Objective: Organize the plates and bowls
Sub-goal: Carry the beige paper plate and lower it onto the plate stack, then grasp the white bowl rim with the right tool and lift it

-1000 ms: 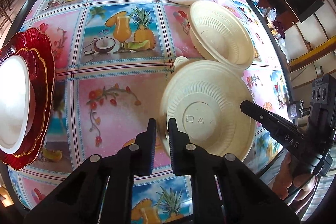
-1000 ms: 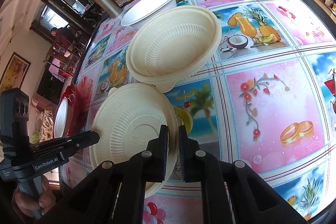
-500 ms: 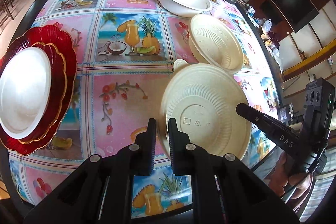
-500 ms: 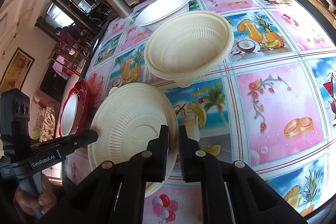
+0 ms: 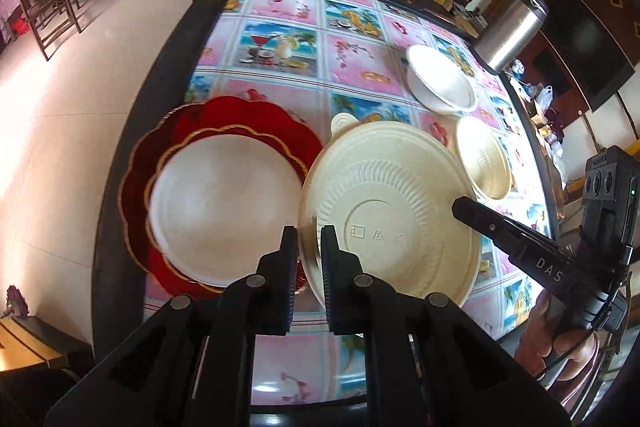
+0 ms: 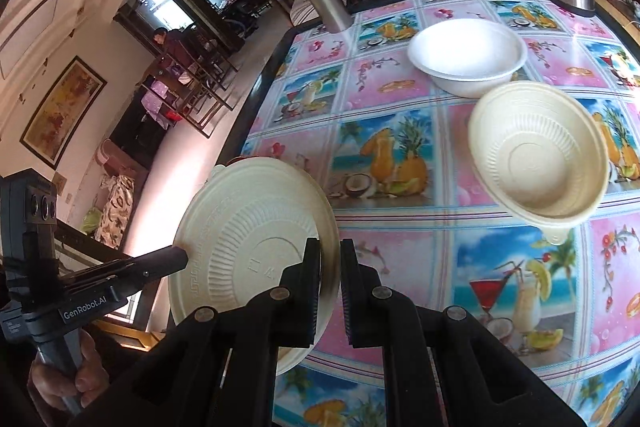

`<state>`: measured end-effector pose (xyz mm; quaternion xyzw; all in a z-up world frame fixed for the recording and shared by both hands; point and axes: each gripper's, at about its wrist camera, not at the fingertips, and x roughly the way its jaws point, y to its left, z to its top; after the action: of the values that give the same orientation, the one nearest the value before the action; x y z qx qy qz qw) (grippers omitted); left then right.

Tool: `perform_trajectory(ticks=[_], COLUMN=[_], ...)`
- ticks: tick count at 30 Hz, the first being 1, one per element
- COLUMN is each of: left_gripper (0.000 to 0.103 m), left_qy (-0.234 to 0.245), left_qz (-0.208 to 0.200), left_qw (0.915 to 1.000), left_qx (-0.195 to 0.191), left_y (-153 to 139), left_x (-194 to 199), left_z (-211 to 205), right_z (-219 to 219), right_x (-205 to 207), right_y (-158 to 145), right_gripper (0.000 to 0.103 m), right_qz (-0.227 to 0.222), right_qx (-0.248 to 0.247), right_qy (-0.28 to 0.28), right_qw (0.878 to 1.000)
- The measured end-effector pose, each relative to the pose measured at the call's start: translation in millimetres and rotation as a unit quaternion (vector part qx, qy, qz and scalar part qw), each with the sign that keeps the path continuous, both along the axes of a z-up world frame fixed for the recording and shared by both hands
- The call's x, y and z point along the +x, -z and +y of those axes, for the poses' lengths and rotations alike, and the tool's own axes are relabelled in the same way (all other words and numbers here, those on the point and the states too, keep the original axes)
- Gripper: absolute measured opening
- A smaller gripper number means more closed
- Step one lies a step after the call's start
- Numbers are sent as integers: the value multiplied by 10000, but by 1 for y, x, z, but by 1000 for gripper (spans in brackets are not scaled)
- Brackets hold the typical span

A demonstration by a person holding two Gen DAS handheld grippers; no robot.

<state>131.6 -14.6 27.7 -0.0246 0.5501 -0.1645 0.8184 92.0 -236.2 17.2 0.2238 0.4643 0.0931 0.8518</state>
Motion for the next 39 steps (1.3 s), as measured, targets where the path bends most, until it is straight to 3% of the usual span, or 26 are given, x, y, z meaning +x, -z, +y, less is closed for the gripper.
perform_trajectory(ticks=[6, 11, 18, 31, 35, 39], left_gripper=[9, 9, 9, 9, 9, 9], left_qy=[-504, -740, -825, -895, -886, -895], left_qz=[130, 382, 455, 326, 349, 337], left_qw=[9986, 9965, 9955, 9953, 9953, 9953], left_qx=[42, -28, -137, -158, -196, -178], left_y=[9, 33, 50, 48, 47, 41], left_x=[24, 39, 46, 46, 46, 44], left_z=[57, 83, 96, 100, 101, 101], right_z=[62, 96, 110, 112, 114, 112], right_x=[45, 69, 78, 76, 76, 75], right_y=[6, 22, 43, 44, 45, 41], right_gripper=[10, 10, 10, 10, 16, 30], right_qz=[118, 289, 357, 80, 150, 116], right_qx=[71, 41, -89, -174, -137, -4], right_qy=[-354, -500, -458, -396, -461, -458], right_qw=[9993, 9983, 9983, 9990, 9987, 9989])
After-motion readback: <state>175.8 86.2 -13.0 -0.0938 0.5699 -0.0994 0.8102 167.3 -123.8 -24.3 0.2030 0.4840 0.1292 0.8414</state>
